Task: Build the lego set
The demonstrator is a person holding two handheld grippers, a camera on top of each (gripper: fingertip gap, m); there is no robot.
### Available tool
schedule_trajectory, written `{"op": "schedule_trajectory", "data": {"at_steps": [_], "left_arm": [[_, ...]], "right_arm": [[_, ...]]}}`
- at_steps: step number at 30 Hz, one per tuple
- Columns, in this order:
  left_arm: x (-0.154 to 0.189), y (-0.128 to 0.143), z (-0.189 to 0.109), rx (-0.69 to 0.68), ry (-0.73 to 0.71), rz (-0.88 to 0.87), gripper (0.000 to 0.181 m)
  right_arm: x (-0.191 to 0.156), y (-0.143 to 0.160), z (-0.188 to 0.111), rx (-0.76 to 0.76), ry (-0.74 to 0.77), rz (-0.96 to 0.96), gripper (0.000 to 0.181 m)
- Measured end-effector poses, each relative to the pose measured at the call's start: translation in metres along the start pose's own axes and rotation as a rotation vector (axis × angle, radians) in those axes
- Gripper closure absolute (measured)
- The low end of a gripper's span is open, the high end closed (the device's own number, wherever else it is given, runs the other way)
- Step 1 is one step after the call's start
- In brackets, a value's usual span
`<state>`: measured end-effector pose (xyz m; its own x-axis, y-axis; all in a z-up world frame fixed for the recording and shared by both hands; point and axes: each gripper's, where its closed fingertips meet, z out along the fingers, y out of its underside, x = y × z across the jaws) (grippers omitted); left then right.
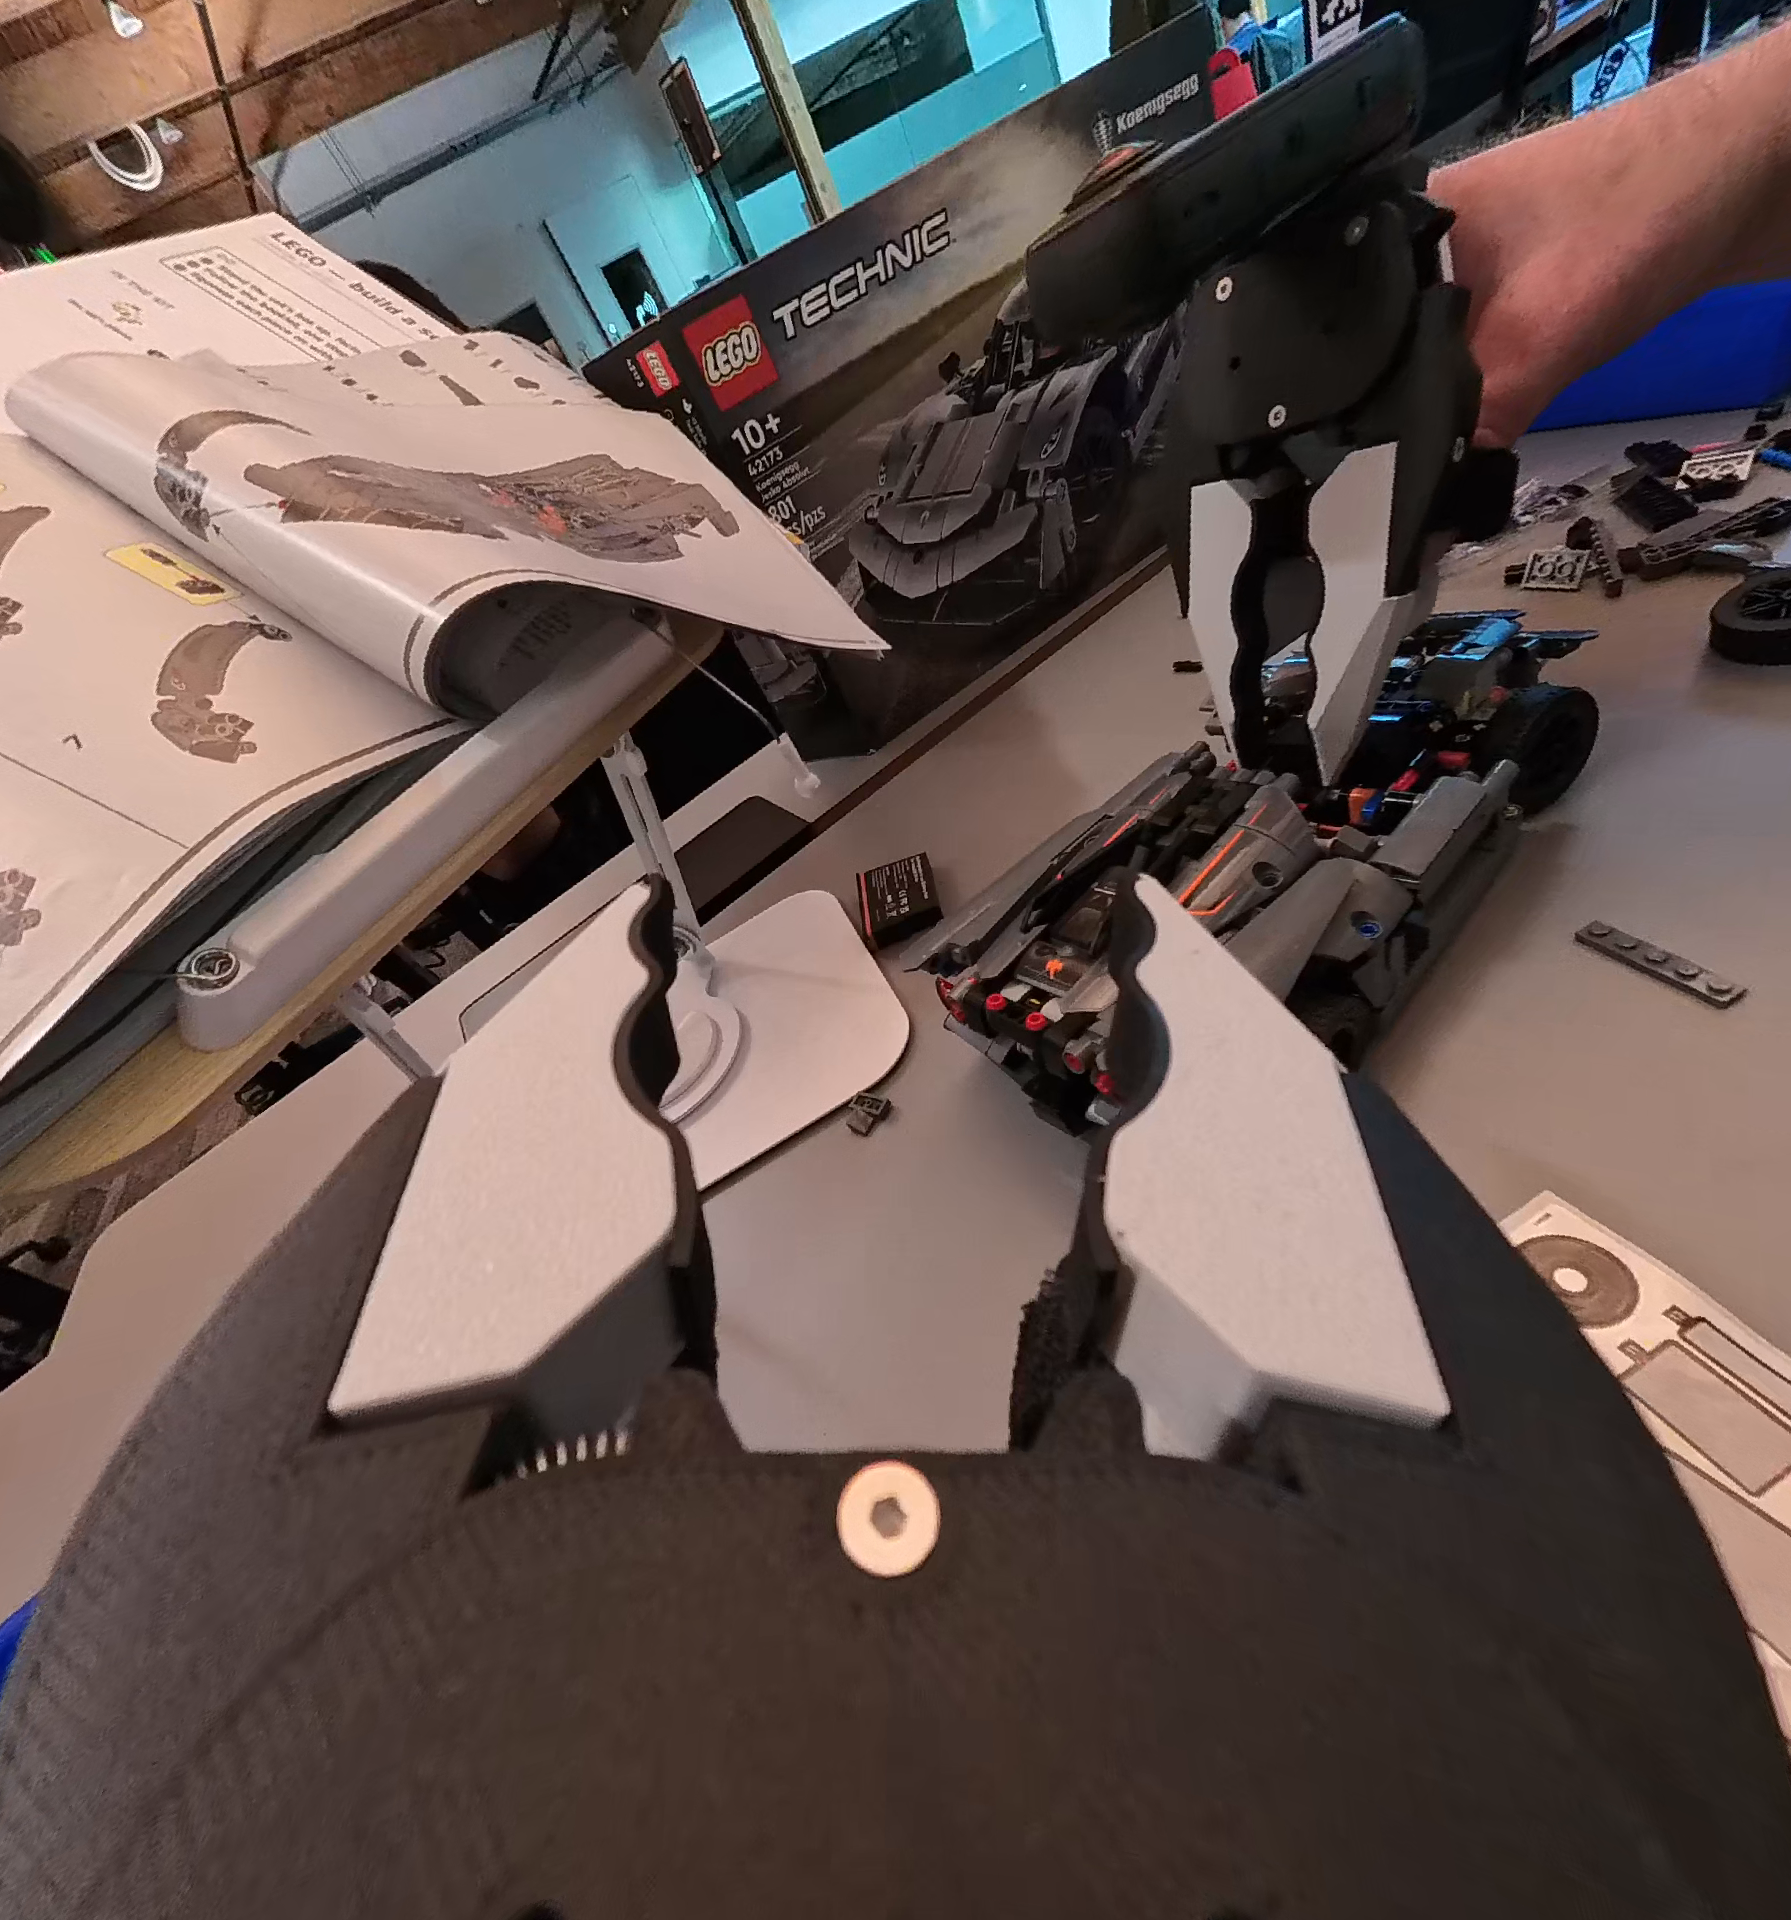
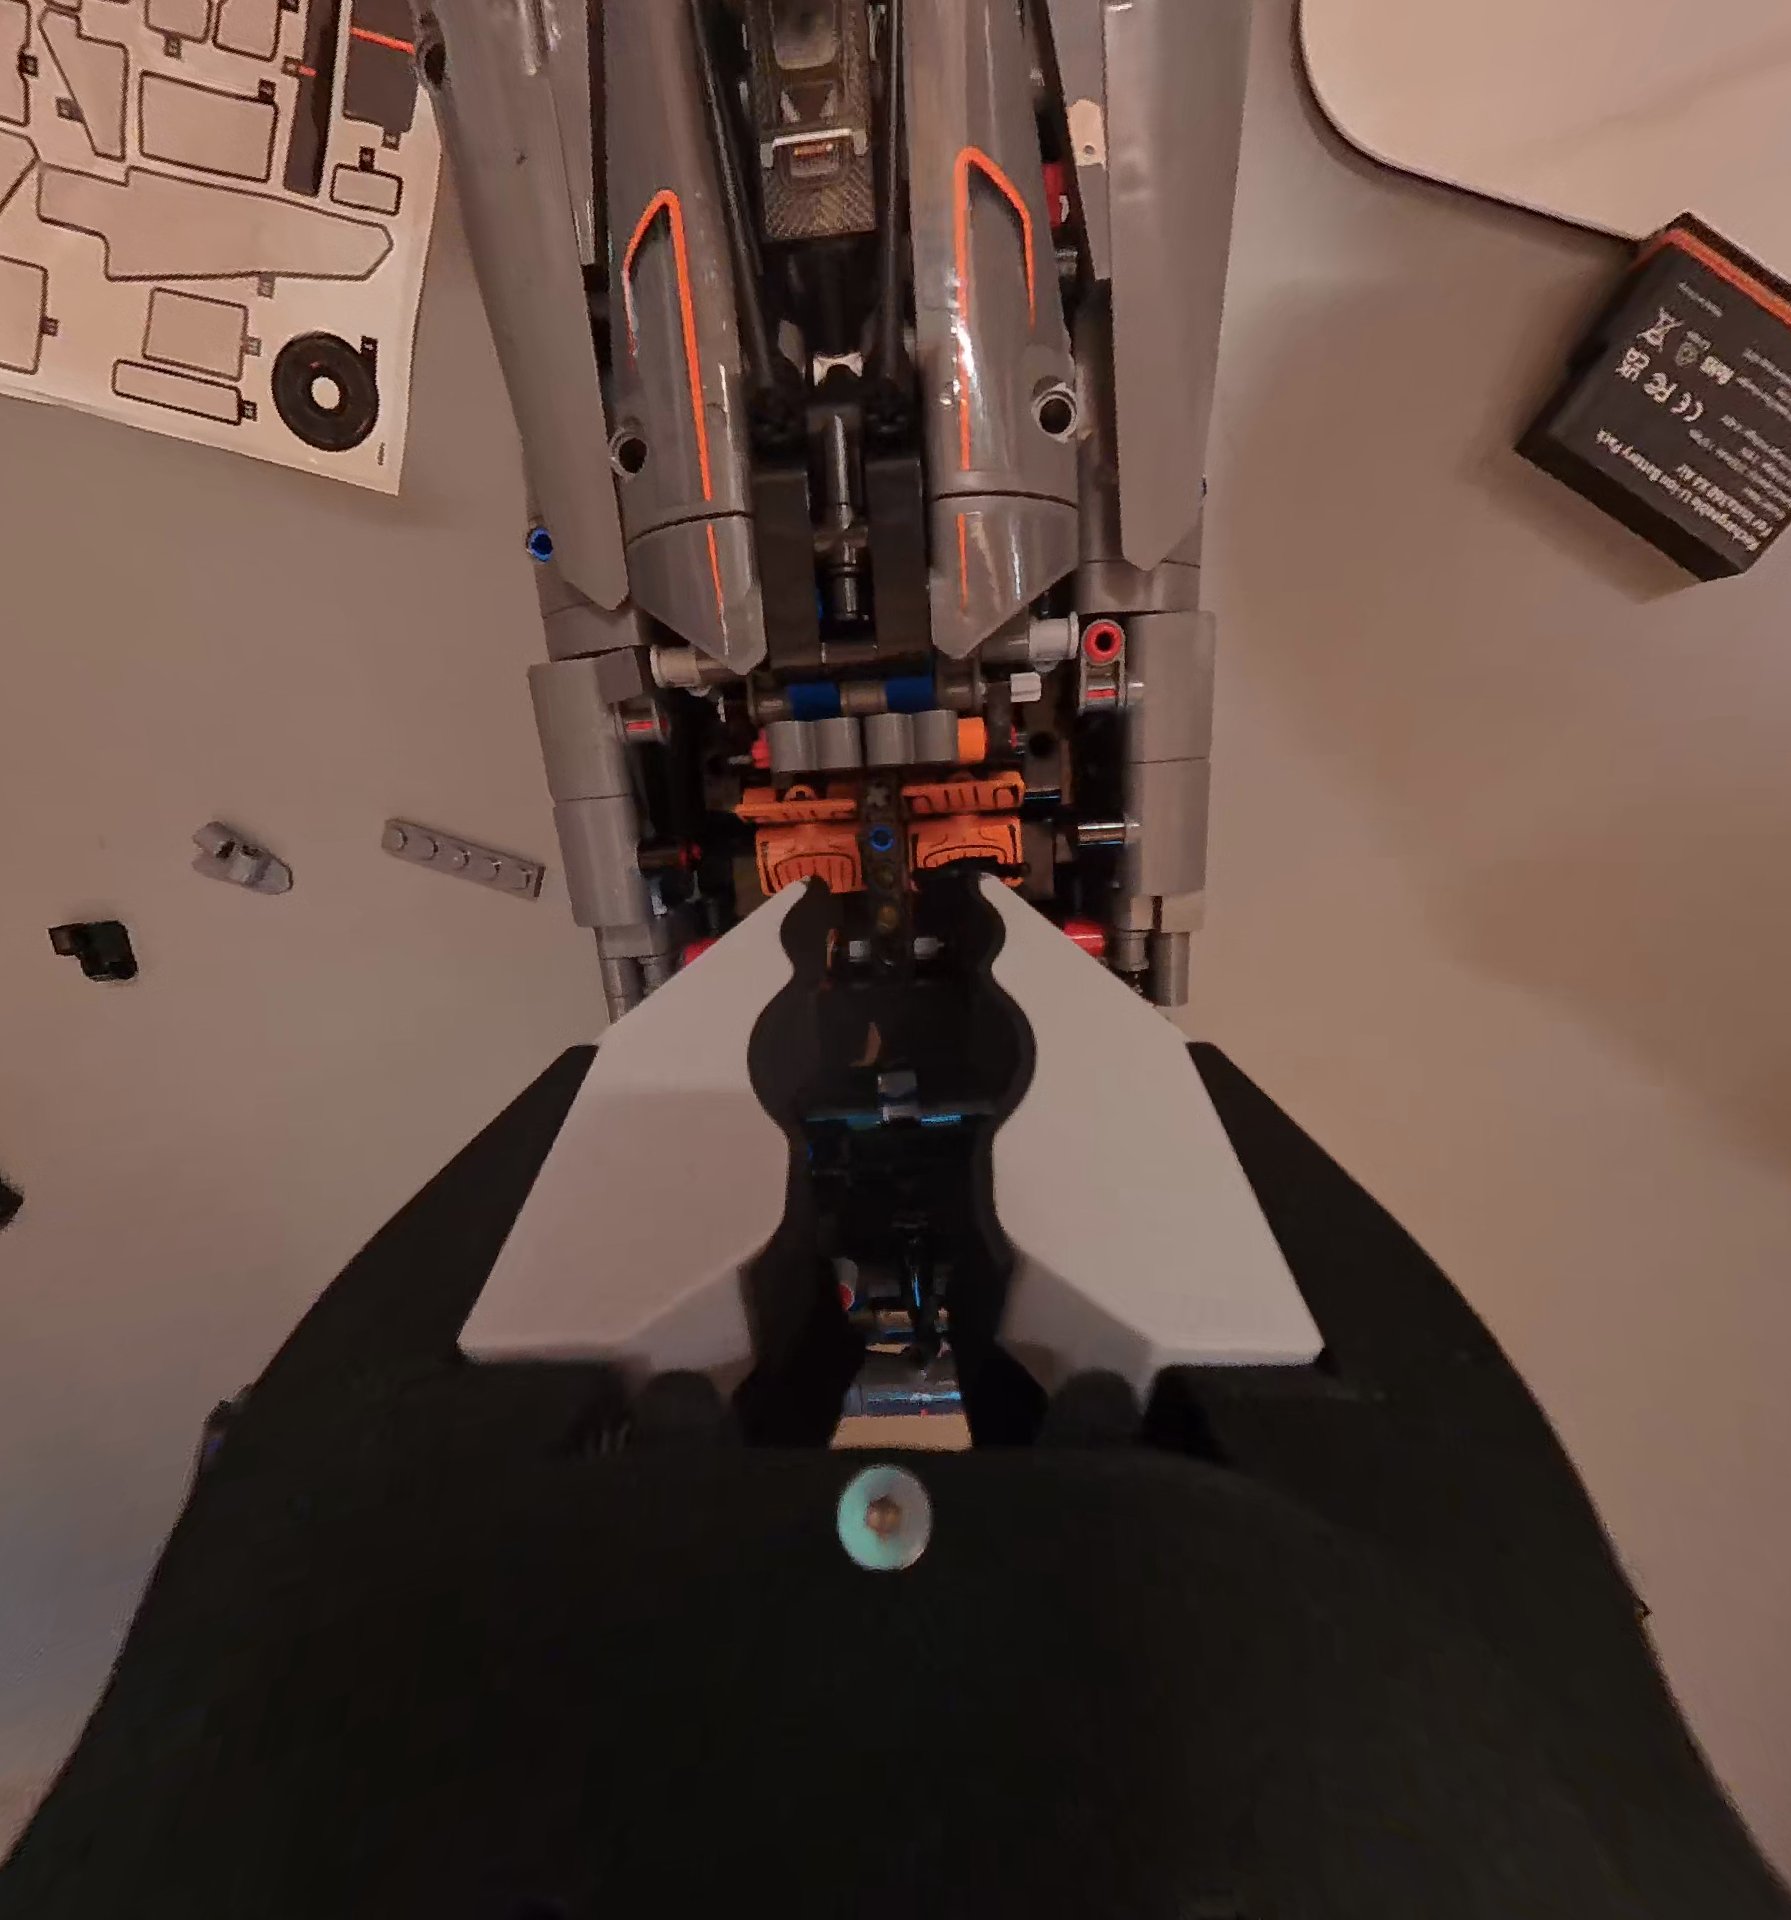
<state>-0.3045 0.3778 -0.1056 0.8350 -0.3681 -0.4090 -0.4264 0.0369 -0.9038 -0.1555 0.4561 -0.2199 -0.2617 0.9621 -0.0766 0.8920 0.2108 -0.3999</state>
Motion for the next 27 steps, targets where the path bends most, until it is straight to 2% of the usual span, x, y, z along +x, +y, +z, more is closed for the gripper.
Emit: {"op": "schedule_trajectory", "data": {"at_steps": [6,11,16,27], "left_arm": [[0.000,0.000,0.000,0.002,0.000,0.000,0.099],[0.000,0.000,0.000,-0.003,0.001,0.003,0.099],[-0.001,0.001,0.000,-0.004,0.000,-0.001,0.099],[-0.001,0.002,0.001,-0.009,0.000,-0.002,0.100]], "right_arm": [[-0.002,0.002,0.002,-0.009,0.022,-0.041,0.164],[-0.004,0.009,0.010,-0.080,0.053,-0.079,0.167],[-0.003,0.002,0.001,-0.045,0.057,-0.055,0.162],[0.032,-0.002,-0.004,0.021,0.161,0.062,0.158]]}}
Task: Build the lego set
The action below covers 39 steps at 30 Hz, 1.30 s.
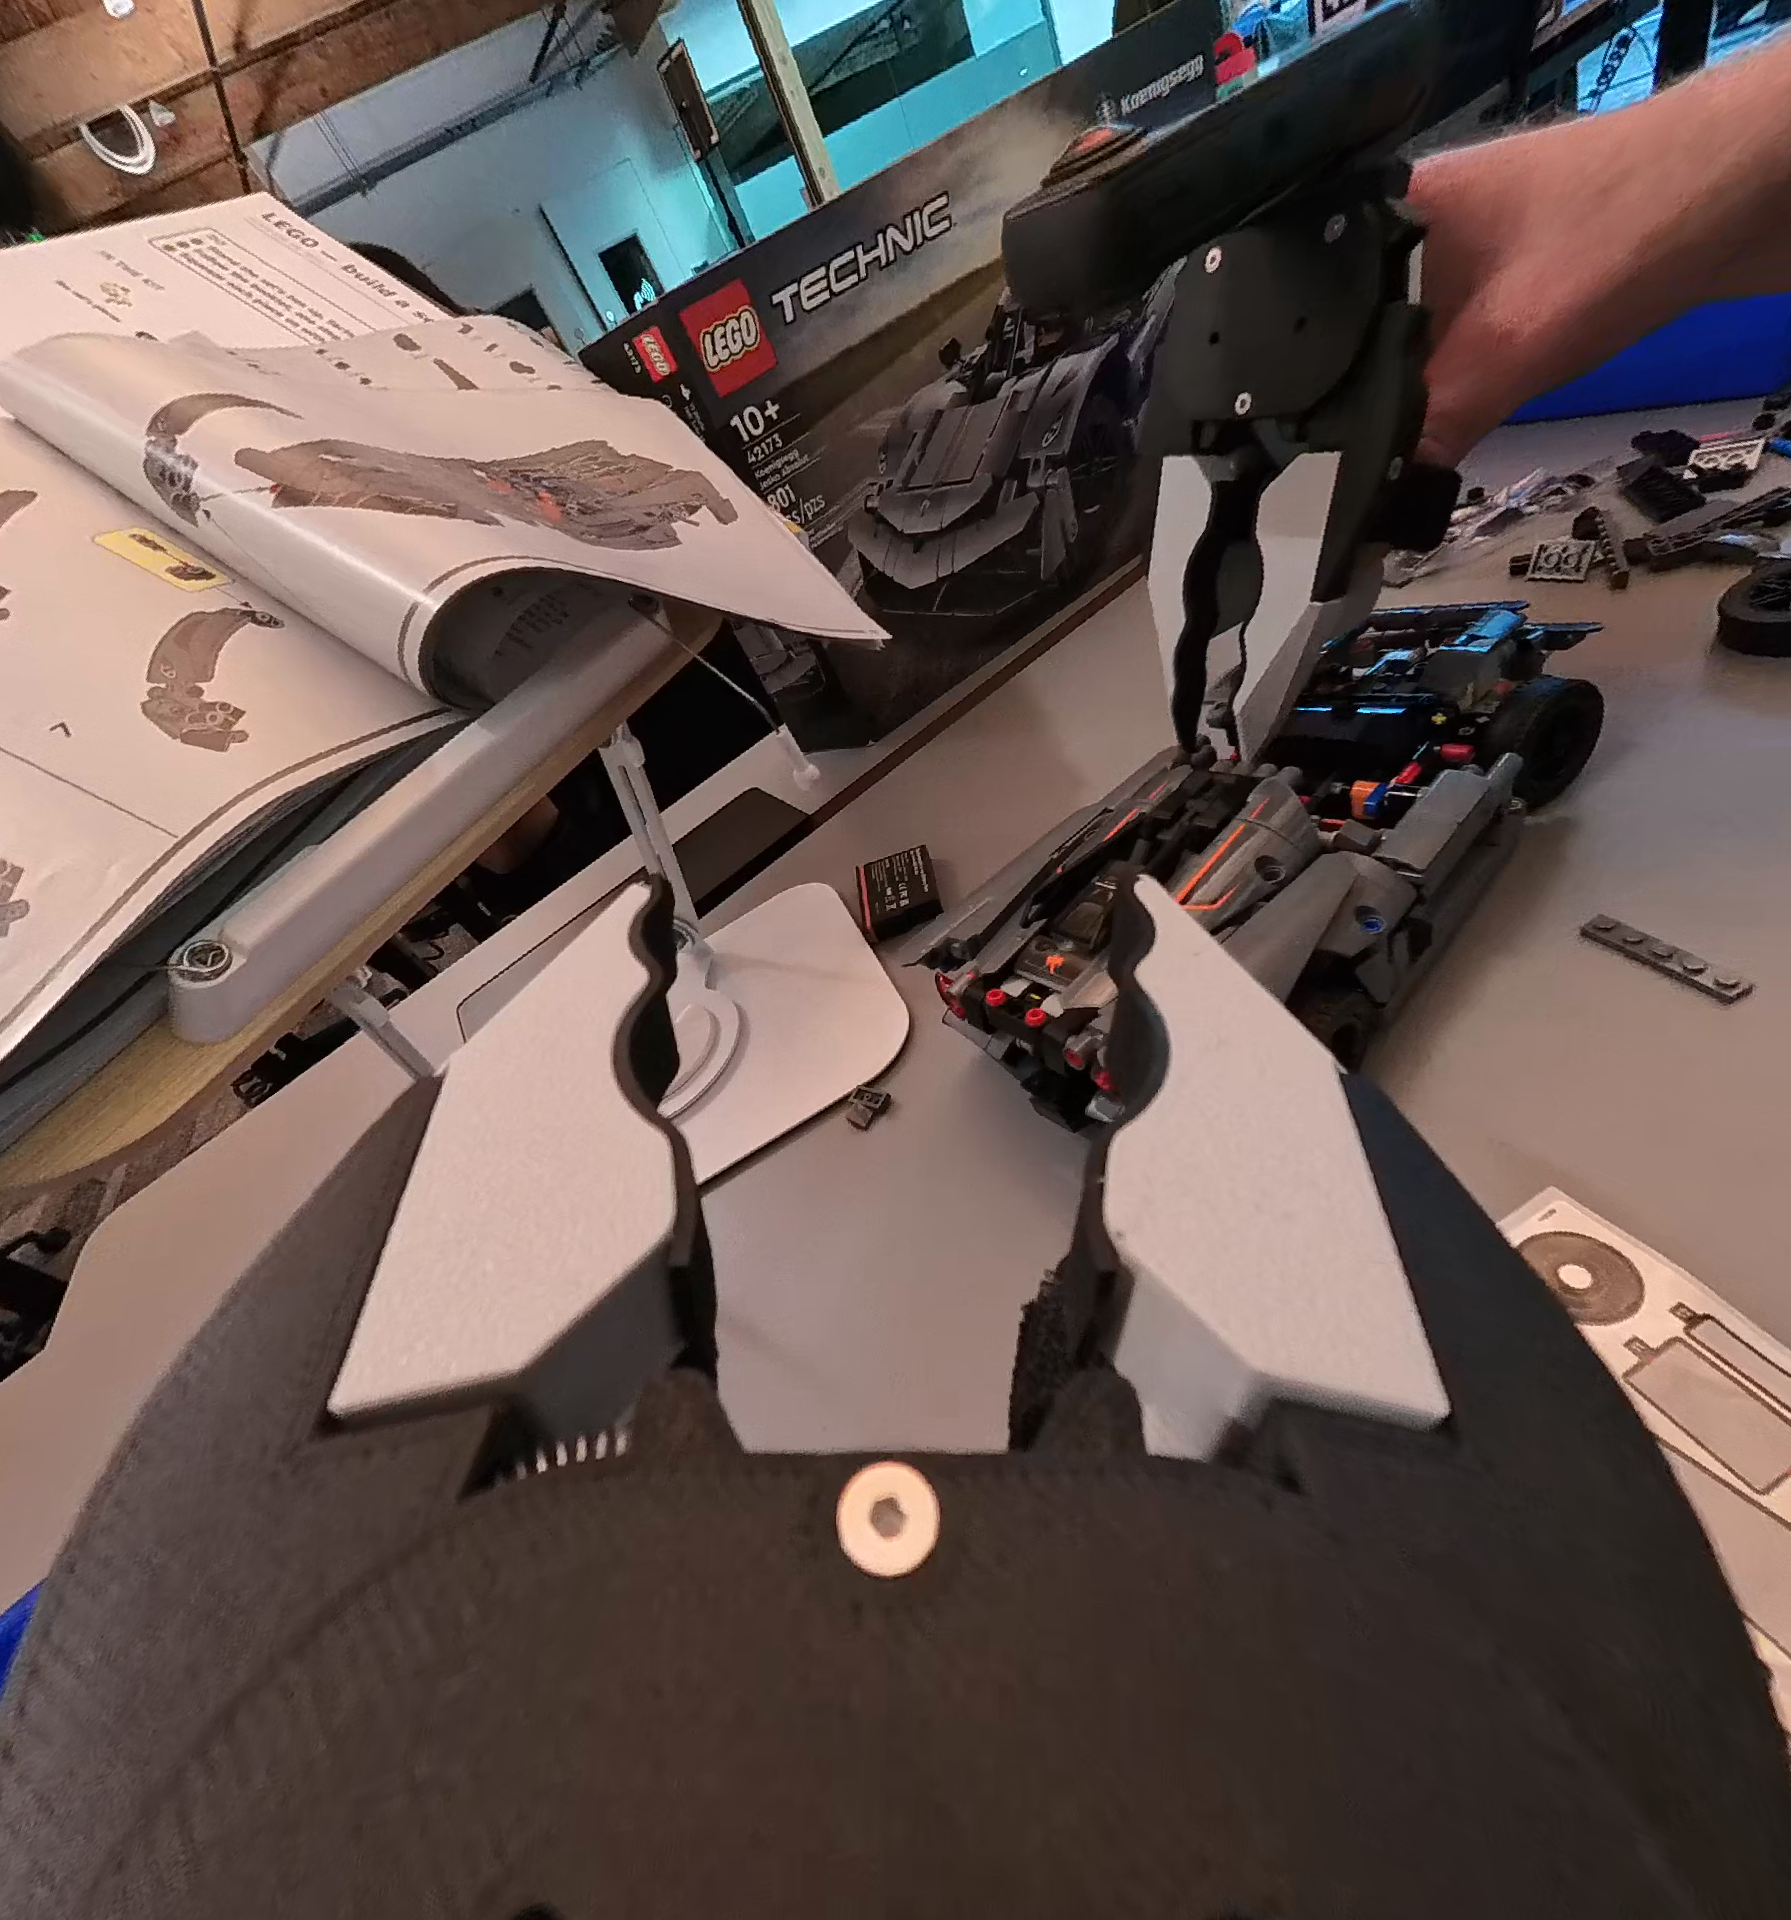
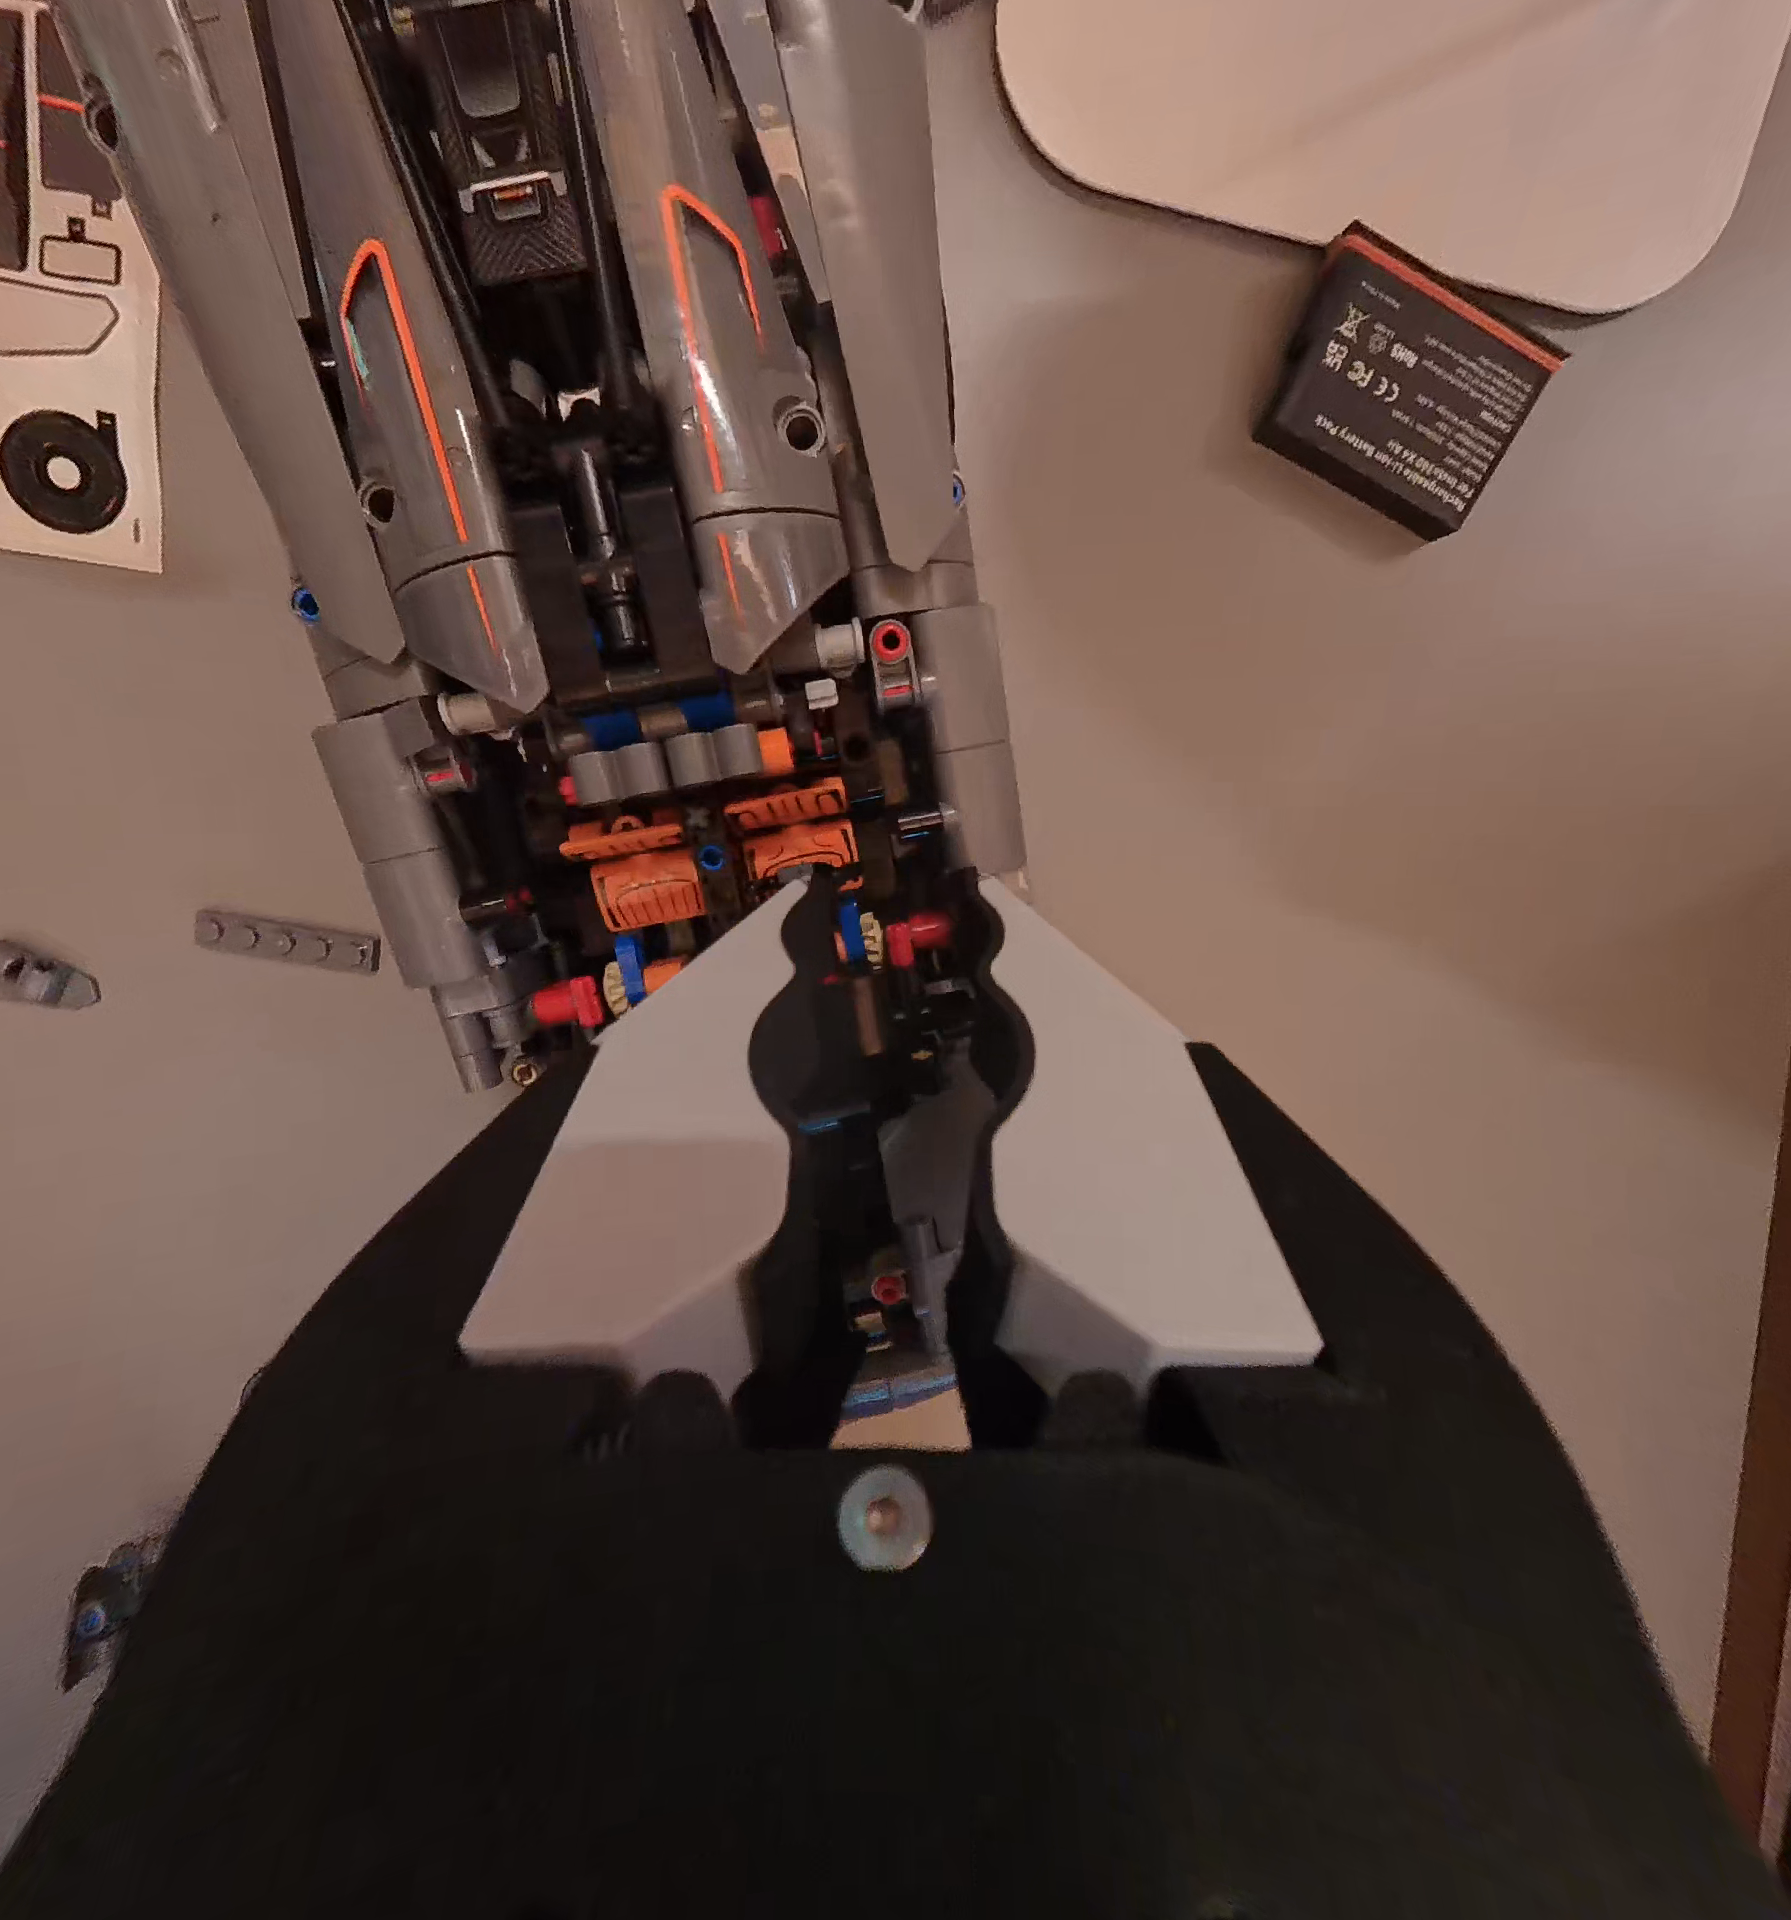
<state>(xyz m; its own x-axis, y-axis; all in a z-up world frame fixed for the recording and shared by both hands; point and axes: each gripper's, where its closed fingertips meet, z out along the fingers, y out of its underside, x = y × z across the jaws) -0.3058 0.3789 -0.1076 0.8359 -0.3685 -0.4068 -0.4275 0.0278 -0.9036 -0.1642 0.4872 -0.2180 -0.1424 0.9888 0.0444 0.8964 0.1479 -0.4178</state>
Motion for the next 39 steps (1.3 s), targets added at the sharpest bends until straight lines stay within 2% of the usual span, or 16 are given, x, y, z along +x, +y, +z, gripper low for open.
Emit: {"op": "schedule_trajectory", "data": {"at_steps": [11,22,26,32,35,39], "left_arm": [[0.002,0.001,0.001,-0.006,0.004,0.008,0.100],[0.001,0.002,0.001,-0.011,0.004,0.008,0.099],[0.002,0.003,0.002,-0.013,0.007,0.007,0.100],[0.006,0.011,0.008,-0.041,0.023,0.012,0.100],[0.009,0.015,0.012,-0.051,0.038,-0.002,0.099],[0.018,0.007,0.014,-0.047,0.060,0.003,0.099]], "right_arm": [[0.005,-0.003,0.005,0.007,-0.004,0.028,0.155],[0.009,-0.007,0.007,-0.004,0.019,0.033,0.161],[0.009,-0.007,-0.004,0.015,0.027,0.042,0.156],[0.006,0.003,-0.038,0.024,0.077,0.057,0.155],[-0.011,0.017,-0.053,0.000,0.068,0.054,0.152],[-0.053,0.042,-0.059,-0.017,-0.010,0.042,0.151]]}}
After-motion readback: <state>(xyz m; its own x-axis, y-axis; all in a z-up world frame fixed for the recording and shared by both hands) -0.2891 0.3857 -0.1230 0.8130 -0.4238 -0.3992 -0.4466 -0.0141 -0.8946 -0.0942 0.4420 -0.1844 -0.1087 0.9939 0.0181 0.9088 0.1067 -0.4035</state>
